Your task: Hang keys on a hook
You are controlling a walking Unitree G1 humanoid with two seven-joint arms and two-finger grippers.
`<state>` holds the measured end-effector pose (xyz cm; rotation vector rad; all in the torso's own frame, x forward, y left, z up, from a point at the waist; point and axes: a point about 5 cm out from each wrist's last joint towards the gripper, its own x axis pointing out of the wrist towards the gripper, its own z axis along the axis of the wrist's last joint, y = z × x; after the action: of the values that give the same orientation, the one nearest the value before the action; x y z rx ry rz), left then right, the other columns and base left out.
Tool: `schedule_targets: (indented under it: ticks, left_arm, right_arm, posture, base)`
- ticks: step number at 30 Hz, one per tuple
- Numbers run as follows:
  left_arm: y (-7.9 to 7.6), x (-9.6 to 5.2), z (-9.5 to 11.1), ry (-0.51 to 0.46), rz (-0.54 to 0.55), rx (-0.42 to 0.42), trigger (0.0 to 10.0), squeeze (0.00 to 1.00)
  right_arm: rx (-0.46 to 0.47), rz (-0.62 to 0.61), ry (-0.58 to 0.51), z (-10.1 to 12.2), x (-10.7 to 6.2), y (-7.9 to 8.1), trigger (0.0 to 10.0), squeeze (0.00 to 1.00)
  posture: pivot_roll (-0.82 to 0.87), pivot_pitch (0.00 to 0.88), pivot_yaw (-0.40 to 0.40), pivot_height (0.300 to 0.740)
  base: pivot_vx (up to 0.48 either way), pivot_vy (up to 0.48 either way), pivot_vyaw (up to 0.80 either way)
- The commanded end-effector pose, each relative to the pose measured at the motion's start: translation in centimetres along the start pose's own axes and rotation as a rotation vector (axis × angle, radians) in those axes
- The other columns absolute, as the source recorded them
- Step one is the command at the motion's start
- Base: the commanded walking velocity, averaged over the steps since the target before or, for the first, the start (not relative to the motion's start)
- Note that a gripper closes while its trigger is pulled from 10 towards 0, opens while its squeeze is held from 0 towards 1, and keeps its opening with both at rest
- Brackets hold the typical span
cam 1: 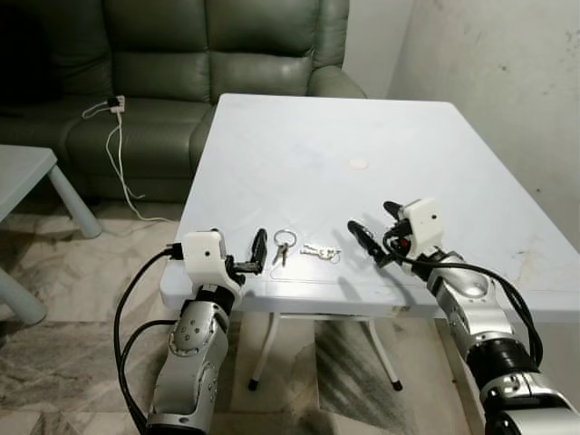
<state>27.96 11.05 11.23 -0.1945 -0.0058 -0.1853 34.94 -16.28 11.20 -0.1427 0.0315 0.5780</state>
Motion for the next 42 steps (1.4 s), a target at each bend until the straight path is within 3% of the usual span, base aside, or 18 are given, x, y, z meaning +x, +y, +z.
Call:
schedule_targets:
  ticks: [1, 11, 25, 27, 28, 29, 30, 31, 32, 33, 34, 35, 36, 37, 38, 40, 41, 42]
  left_arm:
    - [-1.5, -0.1, -0.1, 0.001, -0.021, -0.041, 10.0, 0.0]
    - [-1.9, -0.8, 0.0, 0.018, -0.041, -0.048, 10.0, 0.0]
    - [-2.3, -1.2, -0.1, 0.036, -0.044, -0.062, 10.0, 0.0]
    - [-2.4, -1.2, -0.1, 0.039, -0.043, -0.064, 10.0, 0.0]
    - [-2.4, -1.2, -0.1, 0.039, -0.043, -0.065, 10.0, 0.0]
    - [-2.4, -1.3, -0.1, 0.04, -0.042, -0.066, 10.0, 0.0]
    - [-2.4, -1.3, -0.1, 0.041, -0.041, -0.067, 10.0, 0.0]
    - [-2.4, -1.3, -0.1, 0.042, -0.041, -0.067, 10.0, 0.0]
    - [-2.4, -1.3, -0.1, 0.042, -0.041, -0.068, 10.0, 0.0]
    - [-2.4, -1.3, -0.1, 0.042, -0.041, -0.069, 10.0, 0.0]
    - [-2.4, -1.3, -0.1, 0.043, -0.04, -0.07, 10.0, 0.0]
    - [-2.5, -1.4, -0.2, 0.043, -0.04, -0.07, 10.0, 0.0]
    - [-2.5, -1.4, -0.1, 0.043, -0.039, -0.072, 10.0, 0.0]
    - [-2.5, -1.4, -0.1, 0.043, -0.039, -0.072, 10.0, 0.0]
    - [-2.5, -1.4, -0.1, 0.044, -0.038, -0.074, 10.0, 0.0]
    - [-2.5, -1.4, -0.1, 0.044, -0.036, -0.077, 10.0, 0.0]
    - [-2.5, -1.4, -0.1, 0.044, -0.036, -0.078, 10.0, 0.0]
    - [-2.5, -1.4, -0.1, 0.045, -0.035, -0.079, 10.0, 0.0]
  right_arm:
    - [-0.012, 0.031, 0.006, 0.2, 0.3, -0.1, 10.0, 0.0]
    - [-0.019, 0.192, 0.071, -0.3, 0.9, 0.8, 10.0, 0.0]
    - [-0.029, 0.256, 0.113, -1.0, 0.8, 1.1, 10.0, 0.0]
    - [-0.029, 0.263, 0.117, -1.1, 0.8, 1.3, 9.4, 0.0]
    - [-0.027, 0.264, 0.118, -1.1, 0.9, 1.3, 8.3, 0.0]
    - [-0.024, 0.267, 0.119, -1.1, 0.9, 1.3, 8.3, 0.0]
    - [-0.023, 0.268, 0.119, -1.2, 0.9, 1.4, 5.3, 0.0]
    - [-0.023, 0.268, 0.119, -1.2, 0.9, 1.4, 5.3, 0.0]
    - [-0.024, 0.273, 0.12, -1.2, 0.9, 1.5, 2.6, 0.0]
    - [-0.025, 0.276, 0.121, -1.2, 0.9, 1.5, 2.6, 0.0]
    - [-0.026, 0.277, 0.122, -1.3, 0.9, 1.5, 1.8, 0.0]
    - [-0.026, 0.278, 0.123, -1.3, 0.9, 1.5, 3.1, 0.0]
    - [-0.025, 0.284, 0.123, -1.3, 0.9, 1.6, 0.0, 0.0]
    - [-0.025, 0.284, 0.123, -1.3, 0.9, 1.6, 0.0, 0.0]
    - [-0.036, 0.283, 0.126, -1.3, 1.0, 1.7, 2.9, 0.0]
    - [-0.041, 0.285, 0.13, -1.4, 1.0, 1.7, 6.4, 0.0]
    - [-0.04, 0.286, 0.131, -1.4, 1.0, 1.8, 9.4, 0.0]
    - [-0.039, 0.29, 0.131, -1.4, 1.0, 1.8, 9.4, 0.0]
  posture:
    - [0.05, 0.042, -0.098, 0.74]
    - [0.06, 0.059, -0.101, 0.74]
    - [0.06, 0.074, -0.102, 0.74]
    - [0.07, 0.074, -0.102, 0.74]
    - [0.07, 0.074, -0.102, 0.74]
    - [0.07, 0.074, -0.102, 0.74]
    - [0.07, 0.074, -0.102, 0.74]
    - [0.07, 0.074, -0.102, 0.74]
    - [0.07, 0.075, -0.105, 0.74]
    - [0.07, 0.075, -0.105, 0.74]
    - [0.07, 0.075, -0.105, 0.74]
    - [0.07, 0.075, -0.107, 0.74]
    - [0.07, 0.074, -0.107, 0.74]
    - [0.07, 0.074, -0.107, 0.74]
    - [0.07, 0.073, -0.109, 0.74]
    - [0.07, 0.073, -0.109, 0.74]
    - [0.08, 0.072, -0.11, 0.74]
    - [0.08, 0.072, -0.11, 0.74]
  base:
    - [0.0, 0.0, 0.0]
    - [0.0, 0.0, 0.0]
    - [0.0, 0.0, 0.0]
    - [0.0, 0.0, 0.0]
    - [0.0, 0.0, 0.0]
    - [0.0, 0.0, 0.0]
    - [0.0, 0.0, 0.0]
    - [0.0, 0.0, 0.0]
    - [0.0, 0.0, 0.0]
    - [0.0, 0.0, 0.0]
    - [0.0, 0.0, 0.0]
    - [0.0, 0.0, 0.0]
    - [0.0, 0.0, 0.0]
    - [0.0, 0.0, 0.0]
    - [0.0, 0.0, 0.0]
    - [0.0, 0.0, 0.0]
    - [0.0, 0.0, 0.0]
    - [0.0, 0.0, 0.0]
